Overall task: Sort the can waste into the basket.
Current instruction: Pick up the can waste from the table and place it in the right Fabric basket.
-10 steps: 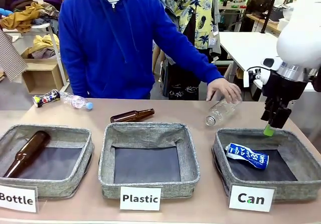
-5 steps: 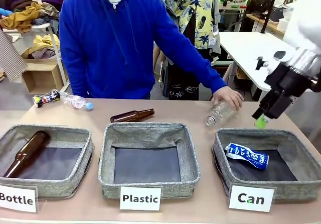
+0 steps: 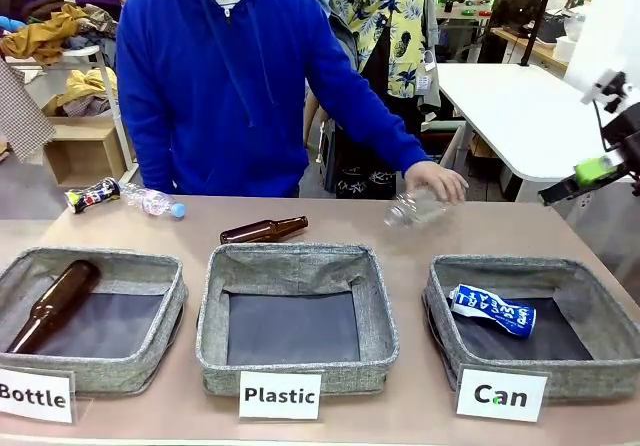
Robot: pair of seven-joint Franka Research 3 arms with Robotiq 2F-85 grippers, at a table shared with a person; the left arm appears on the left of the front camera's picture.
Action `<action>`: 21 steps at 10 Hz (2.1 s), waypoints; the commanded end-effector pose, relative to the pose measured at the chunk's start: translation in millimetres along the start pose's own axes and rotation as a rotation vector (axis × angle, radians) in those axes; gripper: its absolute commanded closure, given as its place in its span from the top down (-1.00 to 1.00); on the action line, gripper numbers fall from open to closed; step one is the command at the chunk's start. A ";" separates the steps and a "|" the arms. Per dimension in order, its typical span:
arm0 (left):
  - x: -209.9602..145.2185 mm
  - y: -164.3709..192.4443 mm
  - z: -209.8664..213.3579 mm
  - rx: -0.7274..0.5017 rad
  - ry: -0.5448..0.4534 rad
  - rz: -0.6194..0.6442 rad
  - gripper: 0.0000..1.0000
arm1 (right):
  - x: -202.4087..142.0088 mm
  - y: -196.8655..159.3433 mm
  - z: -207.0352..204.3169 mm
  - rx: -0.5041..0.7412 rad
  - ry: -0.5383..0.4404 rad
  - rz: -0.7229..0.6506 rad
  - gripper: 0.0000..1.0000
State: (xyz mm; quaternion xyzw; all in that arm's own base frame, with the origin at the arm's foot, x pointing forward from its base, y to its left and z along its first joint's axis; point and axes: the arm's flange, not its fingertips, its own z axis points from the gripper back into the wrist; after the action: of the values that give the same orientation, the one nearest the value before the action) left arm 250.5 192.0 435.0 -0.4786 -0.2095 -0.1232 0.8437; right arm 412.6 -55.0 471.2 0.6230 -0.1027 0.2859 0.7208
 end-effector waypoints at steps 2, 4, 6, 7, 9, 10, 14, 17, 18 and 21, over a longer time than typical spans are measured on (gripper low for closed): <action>1.3 -1.3 0.6 -0.012 -0.007 0.015 1.00 | -22.9 -22.5 7.3 0.308 -0.776 -0.156 1.00; 1.3 -1.3 0.6 -0.012 -0.007 0.015 1.00 | -26.0 -27.2 16.3 0.148 -0.275 -0.109 1.00; 1.3 -1.3 0.6 -0.012 -0.007 0.015 1.00 | -26.0 -27.2 16.3 0.148 -0.275 -0.109 1.00; 1.3 -1.3 0.6 -0.012 -0.007 0.015 1.00 | -26.0 -27.2 16.3 0.148 -0.275 -0.109 1.00; 1.3 -1.3 0.6 -0.012 -0.007 0.015 1.00 | -26.0 -27.2 16.3 0.148 -0.275 -0.109 1.00; 1.3 -1.3 0.6 -0.012 -0.007 0.015 1.00 | -26.0 -27.2 16.3 0.148 -0.275 -0.109 1.00; 1.3 -1.3 0.6 -0.012 -0.007 0.015 1.00 | -26.0 -27.2 16.3 0.148 -0.275 -0.109 1.00; 0.0 0.2 -0.1 0.000 0.000 0.001 1.00 | -26.0 -27.2 16.3 0.148 -0.275 -0.109 1.00; 34.1 -11.1 -3.7 0.141 0.066 -0.086 1.00 | -26.0 -27.2 16.3 0.148 -0.275 -0.109 1.00; 147.7 -32.0 -26.8 0.475 0.217 -0.408 1.00 | -26.0 -27.2 16.3 0.148 -0.275 -0.109 1.00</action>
State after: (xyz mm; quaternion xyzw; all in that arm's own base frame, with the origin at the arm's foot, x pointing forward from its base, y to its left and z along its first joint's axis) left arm 347.6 143.5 521.7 -0.2628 -0.2409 -0.2672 0.8952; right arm 411.5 -77.8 436.9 0.7129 -0.1433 0.1559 0.6686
